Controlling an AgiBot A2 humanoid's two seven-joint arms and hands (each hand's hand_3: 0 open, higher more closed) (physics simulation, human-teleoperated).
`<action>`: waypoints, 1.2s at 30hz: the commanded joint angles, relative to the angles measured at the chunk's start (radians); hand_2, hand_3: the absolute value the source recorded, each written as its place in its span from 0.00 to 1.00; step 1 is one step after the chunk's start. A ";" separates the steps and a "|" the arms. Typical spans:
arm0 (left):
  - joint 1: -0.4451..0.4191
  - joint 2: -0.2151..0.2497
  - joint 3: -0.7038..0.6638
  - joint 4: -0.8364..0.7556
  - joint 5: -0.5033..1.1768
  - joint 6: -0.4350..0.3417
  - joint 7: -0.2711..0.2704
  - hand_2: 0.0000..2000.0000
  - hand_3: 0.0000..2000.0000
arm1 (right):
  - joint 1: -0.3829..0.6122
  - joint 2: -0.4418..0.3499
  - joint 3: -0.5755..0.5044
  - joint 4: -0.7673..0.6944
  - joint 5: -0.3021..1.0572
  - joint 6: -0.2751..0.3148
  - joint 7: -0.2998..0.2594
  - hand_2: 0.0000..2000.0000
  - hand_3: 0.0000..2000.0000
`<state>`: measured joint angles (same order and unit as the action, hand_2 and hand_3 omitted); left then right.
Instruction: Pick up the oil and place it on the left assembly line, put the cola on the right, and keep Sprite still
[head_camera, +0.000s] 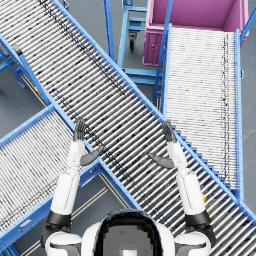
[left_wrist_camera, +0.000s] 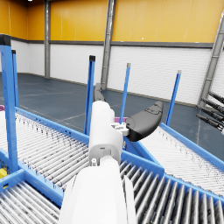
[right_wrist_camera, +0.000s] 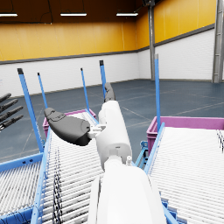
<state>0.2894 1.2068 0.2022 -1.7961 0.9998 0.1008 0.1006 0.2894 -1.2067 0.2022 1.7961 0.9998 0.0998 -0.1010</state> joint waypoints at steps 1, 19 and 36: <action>0.000 0.000 0.000 0.000 0.000 0.000 0.000 0.00 0.00 | 0.000 0.000 0.000 0.000 0.000 0.000 0.000 0.00 0.00; 0.076 0.058 -0.184 -0.043 0.000 -0.099 -0.099 0.00 0.00 | 0.086 -0.081 -0.117 0.061 0.000 -0.099 0.100 0.00 0.00; 0.094 0.078 -0.318 -0.093 0.331 -0.101 -0.101 0.00 0.00 | 0.100 -0.112 -0.238 0.107 0.287 -0.100 0.101 0.00 0.00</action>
<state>0.3700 1.2881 -0.1055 -1.8822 1.3321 0.0000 0.0000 0.3785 -1.3202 -0.0212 1.8965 1.2876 0.0000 0.0000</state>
